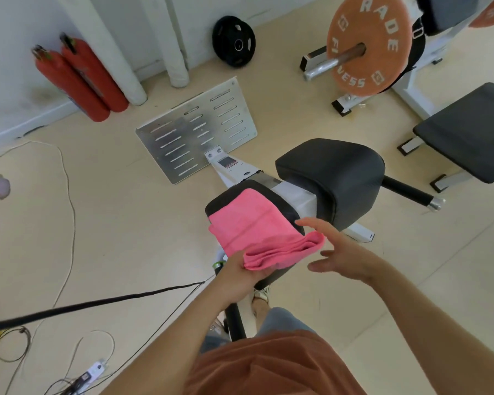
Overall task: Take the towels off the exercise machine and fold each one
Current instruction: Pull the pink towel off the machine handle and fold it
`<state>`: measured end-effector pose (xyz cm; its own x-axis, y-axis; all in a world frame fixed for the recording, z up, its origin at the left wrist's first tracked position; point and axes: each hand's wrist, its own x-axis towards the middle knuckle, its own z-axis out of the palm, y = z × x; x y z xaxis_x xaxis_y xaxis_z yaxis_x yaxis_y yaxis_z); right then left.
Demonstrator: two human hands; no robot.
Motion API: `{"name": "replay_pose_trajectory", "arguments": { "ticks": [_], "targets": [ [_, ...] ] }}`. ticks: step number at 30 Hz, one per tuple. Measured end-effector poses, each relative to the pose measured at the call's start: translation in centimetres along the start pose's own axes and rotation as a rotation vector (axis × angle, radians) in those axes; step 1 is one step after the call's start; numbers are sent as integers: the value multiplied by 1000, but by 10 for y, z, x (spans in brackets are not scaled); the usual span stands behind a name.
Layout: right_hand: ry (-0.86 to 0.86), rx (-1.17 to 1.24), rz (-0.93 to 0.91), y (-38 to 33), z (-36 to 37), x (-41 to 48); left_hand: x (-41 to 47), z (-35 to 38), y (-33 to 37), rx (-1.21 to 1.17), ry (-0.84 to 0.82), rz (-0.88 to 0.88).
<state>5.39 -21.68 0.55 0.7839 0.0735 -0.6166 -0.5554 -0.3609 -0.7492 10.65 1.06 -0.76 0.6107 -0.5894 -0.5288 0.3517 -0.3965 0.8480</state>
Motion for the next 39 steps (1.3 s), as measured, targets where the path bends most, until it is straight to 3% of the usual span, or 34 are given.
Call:
{"name": "replay_pose_trajectory", "arguments": {
  "ticks": [3, 9, 18, 20, 25, 28, 31, 35, 39],
  "targets": [
    [20, -263, -201, -21, -1, 24, -2, -7, -3, -80, 8, -42],
    [18, -31, 10, -24, 8, 51, 2, -19, -6, -605, 163, -264],
    [126, -713, -191, -17, 42, 68, 12, -53, -18, -691, 262, -223],
    [145, -807, -207, -13, 45, 72, 17, -65, -10, -533, 252, -268],
    [168, -825, -203, -10, 46, 82, 44, -67, 20, 172, 84, -434],
    [162, -743, -189, -11, 44, 85, 60, -60, 22, 481, 123, -293],
    [103, -619, -96, -15, 38, 87, 69, -58, 18, 596, 162, -224],
    [48, -707, -8, -26, 31, 90, 79, -61, 11, 679, 222, -264],
    [75, -697, 94, -28, 24, 88, 95, -63, 6, 744, 181, -327]
  ]
}}
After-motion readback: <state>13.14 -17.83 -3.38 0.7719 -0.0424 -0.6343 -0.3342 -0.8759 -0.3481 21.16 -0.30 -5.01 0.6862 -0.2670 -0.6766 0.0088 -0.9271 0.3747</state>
